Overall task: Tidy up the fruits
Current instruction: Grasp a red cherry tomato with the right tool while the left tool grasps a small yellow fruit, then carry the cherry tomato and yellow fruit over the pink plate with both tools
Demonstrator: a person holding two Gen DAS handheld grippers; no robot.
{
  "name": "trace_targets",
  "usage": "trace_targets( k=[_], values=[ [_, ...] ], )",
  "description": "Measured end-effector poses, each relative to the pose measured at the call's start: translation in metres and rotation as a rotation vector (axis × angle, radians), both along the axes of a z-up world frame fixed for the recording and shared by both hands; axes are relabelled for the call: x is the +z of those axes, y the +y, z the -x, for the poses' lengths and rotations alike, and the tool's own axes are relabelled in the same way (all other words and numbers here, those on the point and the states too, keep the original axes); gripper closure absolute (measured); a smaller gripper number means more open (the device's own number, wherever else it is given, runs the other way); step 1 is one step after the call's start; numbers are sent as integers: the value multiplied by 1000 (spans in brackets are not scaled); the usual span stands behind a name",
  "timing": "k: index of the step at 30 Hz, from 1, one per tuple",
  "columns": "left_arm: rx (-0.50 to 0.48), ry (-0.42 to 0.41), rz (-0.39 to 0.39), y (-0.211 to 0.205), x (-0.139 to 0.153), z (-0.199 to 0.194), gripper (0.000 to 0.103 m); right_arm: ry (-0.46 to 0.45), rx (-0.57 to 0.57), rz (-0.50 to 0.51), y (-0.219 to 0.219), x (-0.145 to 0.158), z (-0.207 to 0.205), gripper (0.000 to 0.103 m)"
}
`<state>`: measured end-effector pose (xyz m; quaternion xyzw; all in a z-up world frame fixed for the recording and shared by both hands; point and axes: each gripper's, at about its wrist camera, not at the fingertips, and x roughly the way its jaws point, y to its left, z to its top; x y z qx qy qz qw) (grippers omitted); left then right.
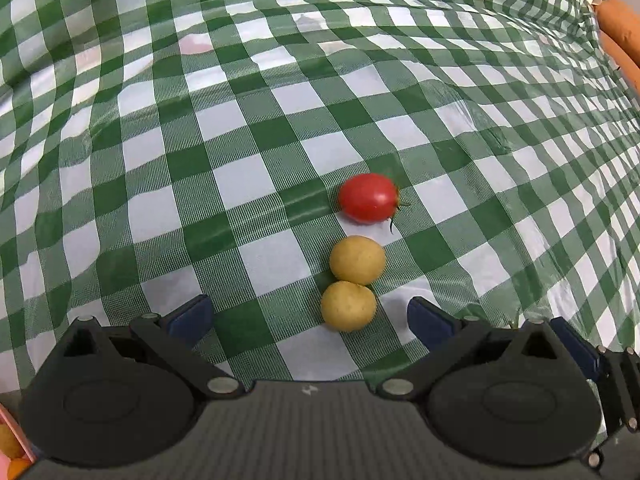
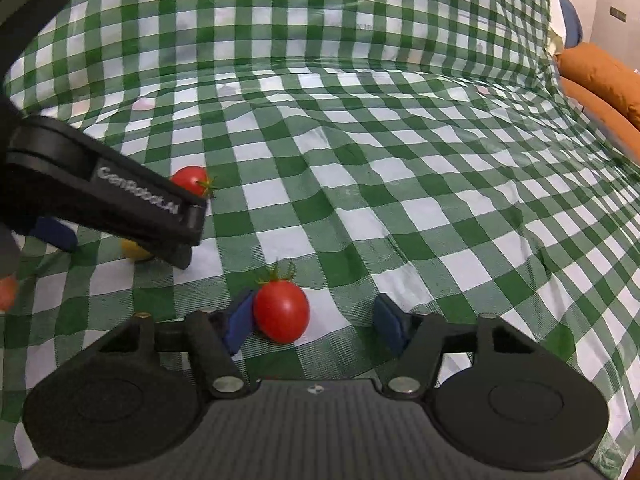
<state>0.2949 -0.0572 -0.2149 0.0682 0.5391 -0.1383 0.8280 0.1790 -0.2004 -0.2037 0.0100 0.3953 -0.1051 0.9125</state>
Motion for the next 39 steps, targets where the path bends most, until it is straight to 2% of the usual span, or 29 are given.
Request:
trace_targets(
  k=[5,6,7,8,9,10,11,13,16,21,25,31,34,39],
  values=[
    [-4,-1,-7,0,1,1,0,9,14,0,1,1,-1,45],
    [-6,-4,-9,0,1,2,1,11,17,-1,1,2,-1,48],
    [-2,-7,-10,1,2,4,7,12,22,-6,1,2,-1,53],
    [9,-19,-21,1,4,5,21,12,30,-12,1,3,-1,57],
    [15,-38,-35,2,7,7,31,12,39,-18,1,3,-1,68],
    [4,-44,-16,3,11,9,67,12,46,-23,2,4,-1,73],
    [-6,-36,15,6,15,9,75,11,48,-19,3,5,-1,73],
    [13,1,72,11,21,10,76,6,42,-22,3,6,-1,73],
    [2,-38,69,12,32,18,76,-29,21,-20,1,10,0,73],
    [12,-46,67,25,53,40,76,-86,9,-49,1,20,1,74],
    [69,-32,80,57,69,73,76,-100,26,-66,7,25,1,74],
    [151,-42,28,125,99,139,76,-103,35,-100,16,42,12,73],
    [198,-51,32,160,117,171,76,-145,40,-131,18,71,38,73],
    [250,-77,22,205,141,225,76,-183,107,-157,32,120,118,73]
  ],
)
